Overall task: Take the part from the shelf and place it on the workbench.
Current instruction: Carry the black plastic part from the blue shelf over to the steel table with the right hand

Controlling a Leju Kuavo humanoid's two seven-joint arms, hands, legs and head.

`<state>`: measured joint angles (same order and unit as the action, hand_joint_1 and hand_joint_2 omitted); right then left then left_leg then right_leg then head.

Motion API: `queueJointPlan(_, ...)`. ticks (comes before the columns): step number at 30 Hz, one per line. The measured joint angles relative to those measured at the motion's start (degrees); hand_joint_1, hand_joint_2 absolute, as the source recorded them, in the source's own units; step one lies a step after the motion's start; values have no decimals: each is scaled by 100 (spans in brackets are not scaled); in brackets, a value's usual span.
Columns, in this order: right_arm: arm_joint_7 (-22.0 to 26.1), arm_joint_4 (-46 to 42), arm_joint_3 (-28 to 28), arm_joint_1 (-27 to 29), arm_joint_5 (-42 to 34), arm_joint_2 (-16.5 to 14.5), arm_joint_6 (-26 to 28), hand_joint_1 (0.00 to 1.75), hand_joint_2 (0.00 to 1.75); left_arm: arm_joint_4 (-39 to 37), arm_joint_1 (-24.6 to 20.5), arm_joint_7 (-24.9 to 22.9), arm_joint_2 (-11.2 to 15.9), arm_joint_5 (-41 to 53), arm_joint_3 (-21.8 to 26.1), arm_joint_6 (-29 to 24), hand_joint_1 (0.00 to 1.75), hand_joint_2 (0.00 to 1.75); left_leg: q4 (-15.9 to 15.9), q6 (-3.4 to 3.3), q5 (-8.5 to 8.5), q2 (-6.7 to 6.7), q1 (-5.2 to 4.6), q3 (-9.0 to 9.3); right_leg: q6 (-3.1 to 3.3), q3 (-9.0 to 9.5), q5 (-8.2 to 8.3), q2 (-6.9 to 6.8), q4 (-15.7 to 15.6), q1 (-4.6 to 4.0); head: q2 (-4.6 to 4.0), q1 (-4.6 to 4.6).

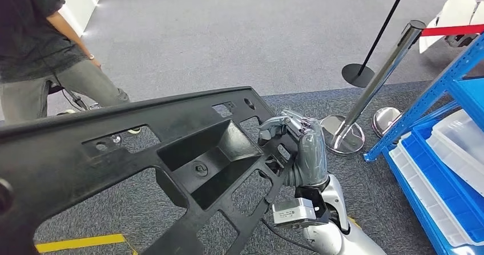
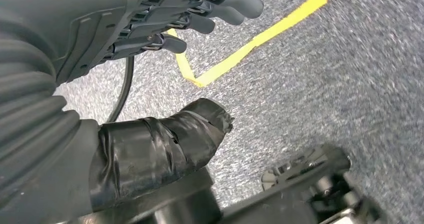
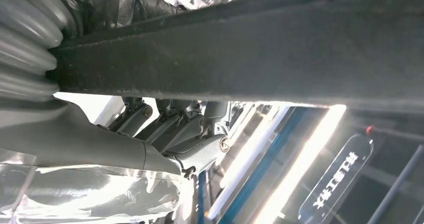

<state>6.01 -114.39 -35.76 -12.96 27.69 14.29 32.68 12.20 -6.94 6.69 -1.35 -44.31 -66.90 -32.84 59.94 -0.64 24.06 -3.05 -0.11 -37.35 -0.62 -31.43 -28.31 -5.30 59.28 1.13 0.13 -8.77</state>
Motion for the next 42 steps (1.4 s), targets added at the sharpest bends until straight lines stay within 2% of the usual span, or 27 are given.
queueJointPlan(1,11,-2,0,0,-21,0,-1,175,175,0,-6,0,1,2,0,-2,0,175,-71,-34,21,-11,-28,26,-32,13,-13,-48,-14,-10,0,-15)
queueJointPlan(3,42,-4,0,-1,-72,0,-3,175,175,0,10,-1,6,4,0,-7,0,175,-117,-103,8,122,-21,43,-103,50,-40,-113,-46,-12,0,-40)
queueJointPlan(5,74,-6,0,-1,-125,1,-4,175,175,0,29,-1,9,4,0,-12,0,175,-205,-170,-25,241,6,112,-148,12,-176,72,125,-6,0,-56)
queueJointPlan(7,92,-7,0,9,-161,2,-6,175,175,0,20,1,8,4,0,-15,0,175,-247,-226,-36,355,10,159,-150,-278,-492,374,747,-6,0,-74)
queueJointPlan(9,106,-7,0,31,-181,2,-10,175,175,0,7,2,8,5,-1,-16,0,175,-238,-256,-26,500,-1,168,-152,-669,-706,496,1424,-12,0,-105)
queueJointPlan(10,112,-7,0,40,-188,2,-15,175,175,0,7,2,8,4,-2,-16,0,175,-228,-260,-17,582,-4,173,-156,-765,-659,515,1526,-11,0,-119)
queueJointPlan(11,118,-7,0,45,-194,2,-22,175,175,0,9,2,8,4,-2,-17,0,175,-209,-256,-6,667,-4,179,-158,-754,-501,529,1408,-4,0,-128)
queueJointPlan(12,123,-7,0,45,-202,2,-32,175,175,0,11,2,8,4,-2,-17,0,175,-179,-244,12,750,0,183,-159,-643,-263,580,1090,9,0,-136)
queueJointPlan(14,135,-7,0,49,-223,2,-52,175,175,0,6,2,8,5,-2,-18,0,175,-79,-197,62,908,7,146,-151,-372,62,889,403,55,0,-148)
queueJointPlan(16,157,-9,0,57,-256,2,-65,175,175,0,0,2,8,5,-2,-25,0,175,-22,-129,81,1046,23,72,-122,-258,104,1093,117,62,0,-180)
queueJointPlan(18,175,-11,0,58,-292,2,-69,175,175,0,17,2,10,4,-2,-32,0,175,-34,-59,62,1153,47,31,-60,-226,113,967,67,49,0,-209)
queueJointPlan(19,180,-11,0,57,-310,1,-73,175,175,0,29,2,12,4,-2,-32,0,175,-1,-29,78,1090,41,12,-19,-191,124,889,32,56,0,-224)
queueJointPlan(21,199,-15,0,57,-354,-1,-84,175,175,0,28,3,14,4,-2,-32,0,175,354,22,262,754,33,-162,47,-116,134,712,-37,66,0,-288)
queueJointPlan(22,211,-16,0,59,-382,-1,-87,175,175,0,19,5,13,4,-2,-32,0,175,645,47,402,565,30,-308,67,-93,125,632,-48,50,0,-319)
queueJointPlan(23,229,-18,0,61,-419,-1,-89,175,175,0,9,7,13,4,-2,-32,0,175,1018,70,560,455,46,-509,81,-79,111,537,-50,35,0,-352)
queueJointPlan(24,247,-18,0,64,-458,0,-89,175,175,0,6,9,12,5,-3,-32,0,175,1339,87,670,399,62,-686,88,-70,97,447,-48,24,0,-370)
queueJointPlan(26,279,-18,0,68,-523,0,-87,175,175,0,19,10,11,5,-4,-32,0,175,1509,110,623,348,91,-798,83,-43,62,277,-47,16,0,-410)
queueJointPlan(27,291,-18,0,68,-546,0,-87,175,175,0,26,10,10,5,-4,-32,0,175,1241,111,450,314,100,-661,71,-20,42,207,-47,16,0,-429)
queueJointPlan(29,302,-19,0,65,-578,0,-88,175,175,0,24,10,10,5,-4,-32,0,175,438,86,118,114,78,-226,24,36,-9,89,-45,0,0,-478)
queueJointPlan(31,304,-19,0,59,-592,0,-88,175,175,0,6,13,8,6,-4,-32,0,175,-5,8,28,-16,25,6,-39,77,-53,-2,-53,-30,0,-526)
queueJointPlan(34,308,-21,0,55,-594,1,-88,175,175,-1,19,13,15,7,-4,-33,0,175,-78,-120,52,139,-4,43,-144,148,-104,-76,-90,-24,0,-563)
queueJointPlan(36,311,-22,0,52,-596,2,-88,175,175,-1,27,15,21,7,-4,-34,0,175,-152,-206,40,251,15,127,-184,77,-273,137,155,1,0,-578)
queueJointPlan(38,319,-21,0,62,-610,2,-90,175,175,0,13,17,19,7,-4,-34,0,175,-177,-268,46,373,16,171,-173,-296,-592,417,869,-4,0,-590)
queueJointPlan(39,327,-21,0,70,-625,2,-92,175,175,0,5,16,18,7,-5,-34,0,175,-173,-286,54,446,6,175,-166,-532,-714,480,1256,-11,0,-599)
queueJointPlan(40,339,-20,0,79,-649,2,-99,175,175,0,3,15,16,7,-5,-34,0,175,-164,-294,64,527,-4,179,-161,-706,-736,506,1496,-18,0,-610)
queueJointPlan(41,352,-20,0,85,-678,2,-111,175,175,0,6,13,15,7,-6,-35,0,175,-152,-299,75,609,-12,186,-153,-784,-645,519,1535,-19,0,-621)
queueJointPlan(42,367,-20,0,86,-710,2,-126,175,175,0,9,10,15,8,-7,-37,0,175,-135,-295,90,692,-17,197,-140,-740,-444,537,1333,-18,0,-629)
